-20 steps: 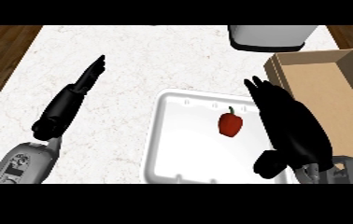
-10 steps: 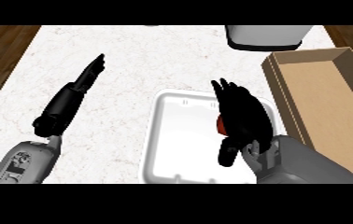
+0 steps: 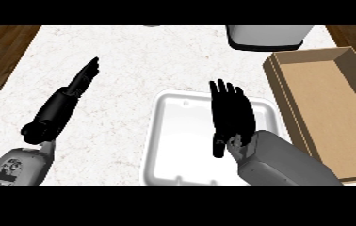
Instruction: Pick the bell pepper from the tray and place it in the cardboard box
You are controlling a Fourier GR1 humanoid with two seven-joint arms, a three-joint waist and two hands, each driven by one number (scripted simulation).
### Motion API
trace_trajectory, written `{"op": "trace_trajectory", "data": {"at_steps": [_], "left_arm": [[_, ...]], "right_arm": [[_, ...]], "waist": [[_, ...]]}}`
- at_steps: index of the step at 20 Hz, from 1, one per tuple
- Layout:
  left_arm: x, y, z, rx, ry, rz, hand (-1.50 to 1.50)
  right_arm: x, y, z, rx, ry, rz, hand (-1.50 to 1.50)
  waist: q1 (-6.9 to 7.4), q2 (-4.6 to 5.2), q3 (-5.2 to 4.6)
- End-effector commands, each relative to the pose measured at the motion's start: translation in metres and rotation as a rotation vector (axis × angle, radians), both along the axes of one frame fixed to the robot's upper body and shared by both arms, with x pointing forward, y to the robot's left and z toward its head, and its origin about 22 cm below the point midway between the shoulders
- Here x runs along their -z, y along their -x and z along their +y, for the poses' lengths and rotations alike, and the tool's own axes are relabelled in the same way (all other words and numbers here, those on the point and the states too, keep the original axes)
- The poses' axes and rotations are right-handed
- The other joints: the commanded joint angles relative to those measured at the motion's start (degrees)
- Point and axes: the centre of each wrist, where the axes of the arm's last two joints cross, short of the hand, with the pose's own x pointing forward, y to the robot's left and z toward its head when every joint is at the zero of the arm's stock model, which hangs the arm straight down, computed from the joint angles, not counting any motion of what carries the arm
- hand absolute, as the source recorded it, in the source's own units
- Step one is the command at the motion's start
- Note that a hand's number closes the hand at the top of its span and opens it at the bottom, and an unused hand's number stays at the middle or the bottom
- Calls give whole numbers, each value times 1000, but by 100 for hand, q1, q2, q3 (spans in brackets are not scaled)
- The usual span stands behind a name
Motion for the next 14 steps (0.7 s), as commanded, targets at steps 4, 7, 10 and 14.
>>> {"op": "trace_trajectory", "data": {"at_steps": [4,7,10,14], "left_arm": [[6,5,-14,-6,-2,-1,0],[5,0,-8,-25,-12,-16,0],[2,-8,-5,-16,11,-11,0],[-3,-12,-11,-10,8,-4,0]], "right_arm": [[-2,-7,16,140,151,55,-150],[18,-19,15,146,163,84,-150],[30,-18,6,163,189,73,-150],[29,-17,5,154,154,73,-150]], "waist": [[-56,-9,2],[-34,15,3],[-68,13,3],[-74,8,5]]}}
